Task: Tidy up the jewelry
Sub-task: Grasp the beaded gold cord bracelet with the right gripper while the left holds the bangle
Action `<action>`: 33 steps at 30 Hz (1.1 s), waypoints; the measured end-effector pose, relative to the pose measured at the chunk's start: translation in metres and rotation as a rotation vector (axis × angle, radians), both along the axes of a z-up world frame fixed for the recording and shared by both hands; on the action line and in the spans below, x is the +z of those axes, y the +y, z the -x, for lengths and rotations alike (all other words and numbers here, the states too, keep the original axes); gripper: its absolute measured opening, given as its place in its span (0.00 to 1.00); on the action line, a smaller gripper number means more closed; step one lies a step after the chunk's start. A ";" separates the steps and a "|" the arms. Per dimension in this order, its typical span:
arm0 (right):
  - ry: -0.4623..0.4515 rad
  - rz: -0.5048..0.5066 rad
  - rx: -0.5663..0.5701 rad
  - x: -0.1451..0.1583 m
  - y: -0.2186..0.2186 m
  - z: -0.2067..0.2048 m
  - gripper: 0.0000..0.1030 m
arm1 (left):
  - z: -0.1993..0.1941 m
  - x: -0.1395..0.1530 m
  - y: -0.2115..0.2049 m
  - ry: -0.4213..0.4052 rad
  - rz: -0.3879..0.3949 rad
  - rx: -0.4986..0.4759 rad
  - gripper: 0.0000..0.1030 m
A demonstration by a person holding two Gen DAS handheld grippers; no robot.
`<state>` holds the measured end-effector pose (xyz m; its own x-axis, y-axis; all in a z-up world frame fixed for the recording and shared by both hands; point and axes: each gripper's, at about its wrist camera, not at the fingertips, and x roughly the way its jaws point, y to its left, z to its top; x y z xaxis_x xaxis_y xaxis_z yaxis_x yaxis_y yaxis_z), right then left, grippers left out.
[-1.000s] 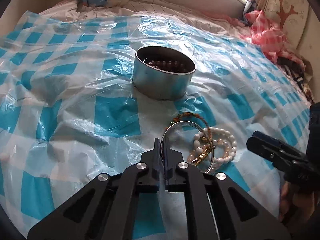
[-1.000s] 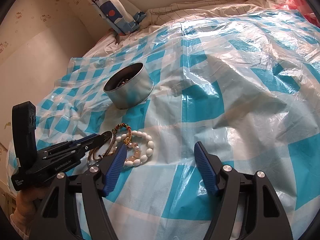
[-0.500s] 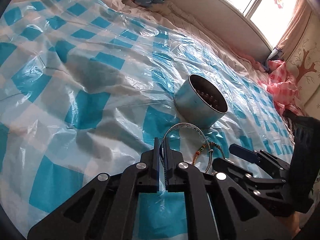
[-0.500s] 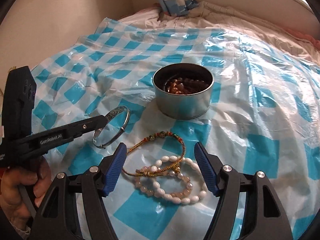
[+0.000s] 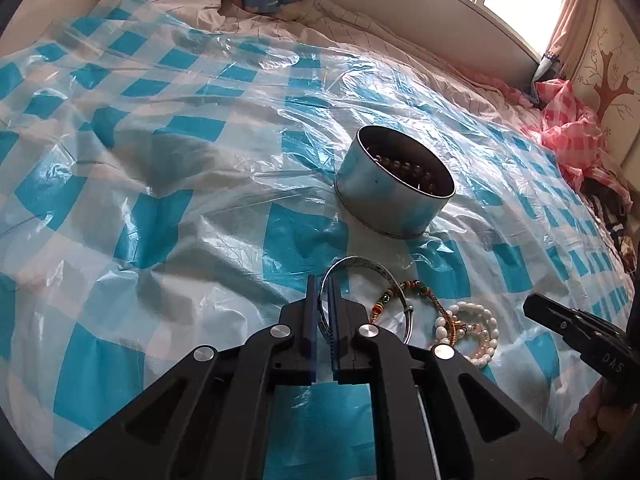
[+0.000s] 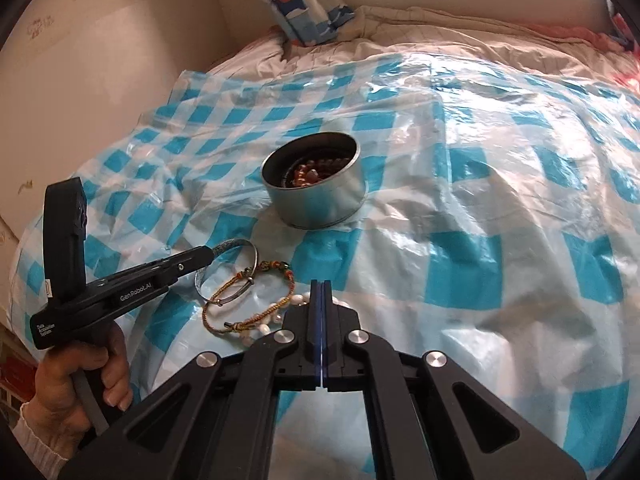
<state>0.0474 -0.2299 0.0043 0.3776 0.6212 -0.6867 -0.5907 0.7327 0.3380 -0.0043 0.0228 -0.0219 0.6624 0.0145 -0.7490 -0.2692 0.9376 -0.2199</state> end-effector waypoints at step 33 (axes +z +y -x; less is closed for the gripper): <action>0.067 -0.133 -0.038 0.004 -0.038 -0.010 0.04 | -0.006 -0.014 -0.005 0.048 -0.034 0.004 0.05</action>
<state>0.0578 -0.2675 0.0086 0.3587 0.6943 -0.6239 -0.5363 0.7004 0.4710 0.0016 0.0176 -0.0360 0.6258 0.0428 -0.7788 -0.2825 0.9431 -0.1752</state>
